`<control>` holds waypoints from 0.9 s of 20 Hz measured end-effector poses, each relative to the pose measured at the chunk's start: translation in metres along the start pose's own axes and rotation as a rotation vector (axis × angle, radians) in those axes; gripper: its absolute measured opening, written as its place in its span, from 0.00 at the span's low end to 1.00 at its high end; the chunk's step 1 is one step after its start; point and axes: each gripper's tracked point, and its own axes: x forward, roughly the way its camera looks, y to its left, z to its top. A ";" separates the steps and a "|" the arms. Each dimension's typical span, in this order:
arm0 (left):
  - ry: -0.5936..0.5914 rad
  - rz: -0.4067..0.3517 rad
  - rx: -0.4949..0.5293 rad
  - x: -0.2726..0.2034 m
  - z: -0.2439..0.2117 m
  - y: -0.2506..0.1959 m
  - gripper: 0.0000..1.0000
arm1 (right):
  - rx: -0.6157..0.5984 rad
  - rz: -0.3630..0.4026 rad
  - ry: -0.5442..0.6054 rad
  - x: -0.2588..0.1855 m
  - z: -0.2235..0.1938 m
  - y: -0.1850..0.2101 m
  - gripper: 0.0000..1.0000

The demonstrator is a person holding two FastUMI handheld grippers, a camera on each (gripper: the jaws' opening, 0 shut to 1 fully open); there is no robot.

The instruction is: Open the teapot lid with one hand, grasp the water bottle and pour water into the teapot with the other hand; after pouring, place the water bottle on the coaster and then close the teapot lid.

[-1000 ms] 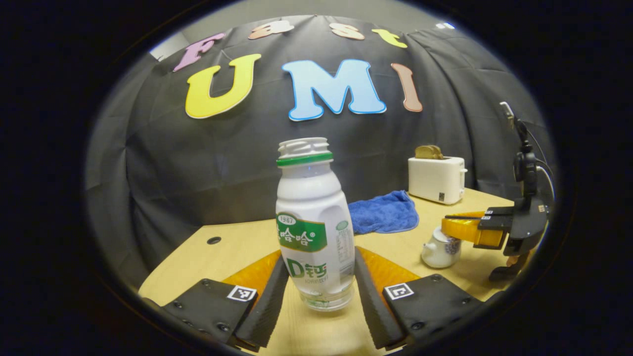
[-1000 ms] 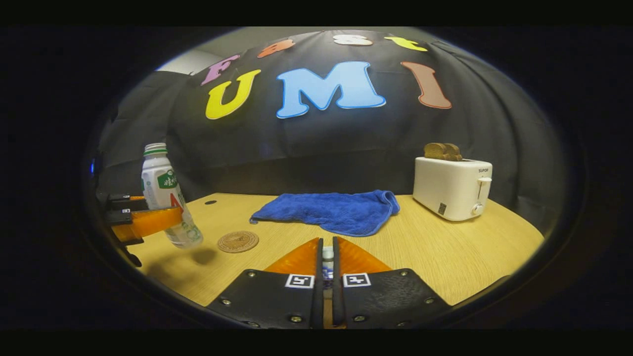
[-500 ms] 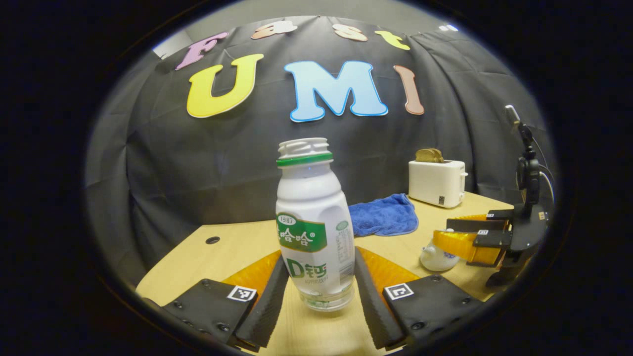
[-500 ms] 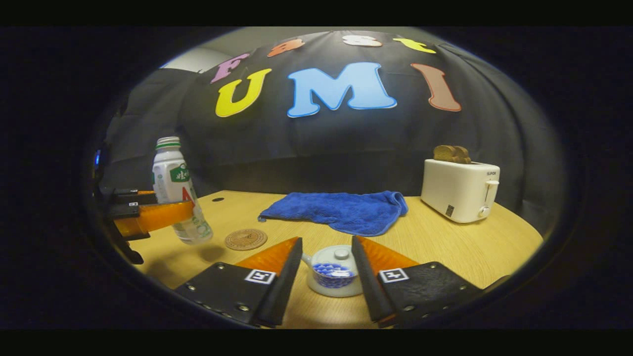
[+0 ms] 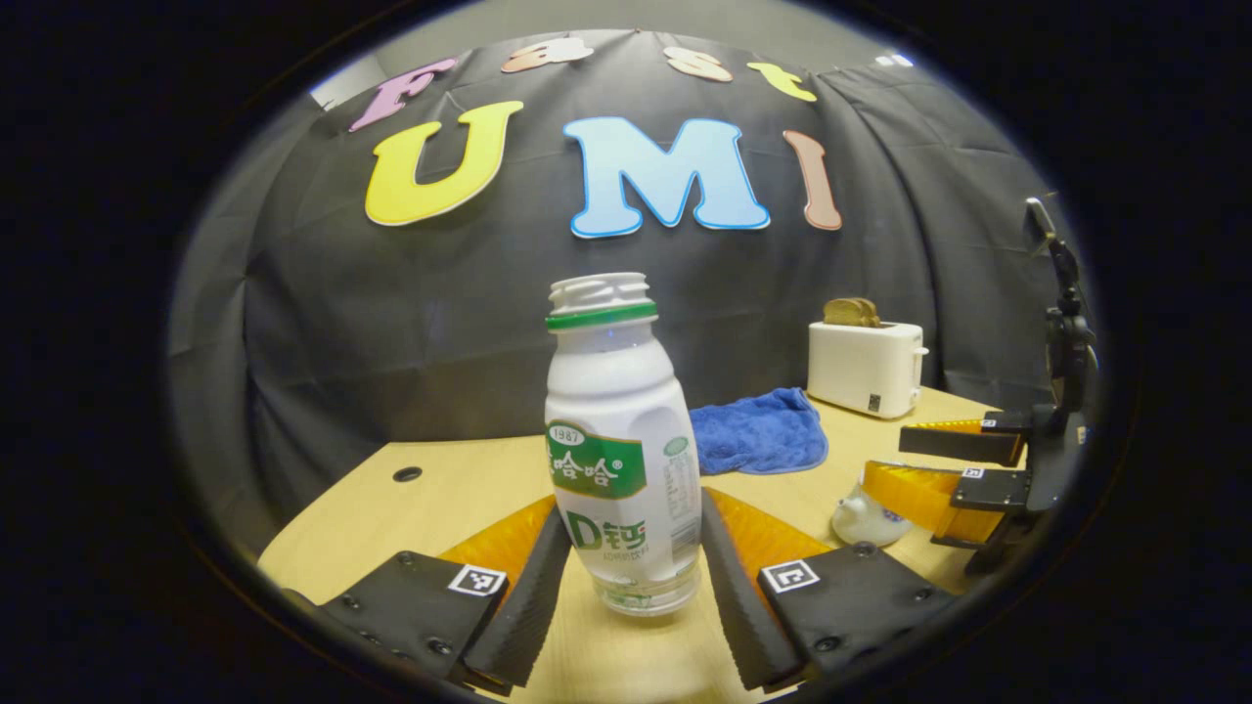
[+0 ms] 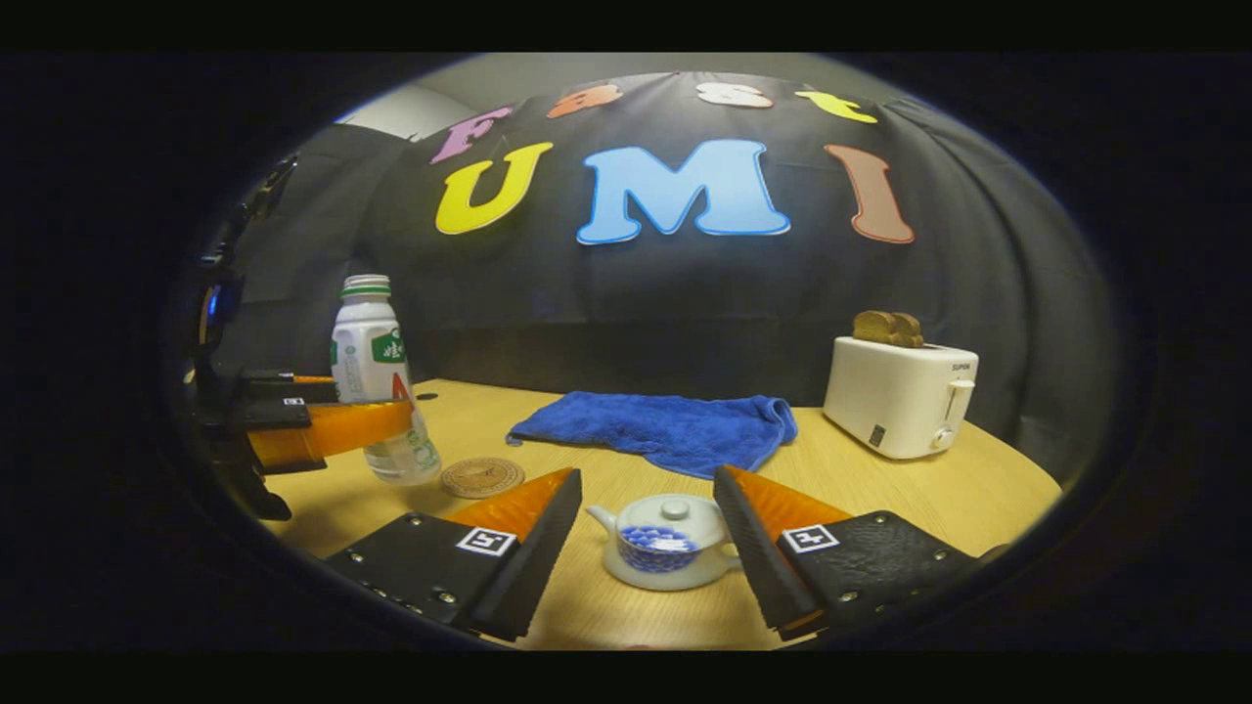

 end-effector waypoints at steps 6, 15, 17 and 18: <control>0.008 0.000 -0.009 0.026 0.000 0.002 0.85 | 0.028 -0.034 -0.035 -0.008 0.010 -0.014 0.84; 0.046 0.013 -0.017 0.060 -0.019 0.001 0.85 | 0.073 -0.063 -0.056 -0.013 0.017 -0.026 0.84; 0.055 0.017 -0.016 0.064 -0.023 0.001 0.80 | 0.081 -0.064 -0.063 -0.015 0.020 -0.027 0.83; 0.059 0.020 -0.015 0.067 -0.025 0.001 0.85 | 0.083 -0.066 -0.068 -0.016 0.022 -0.028 0.83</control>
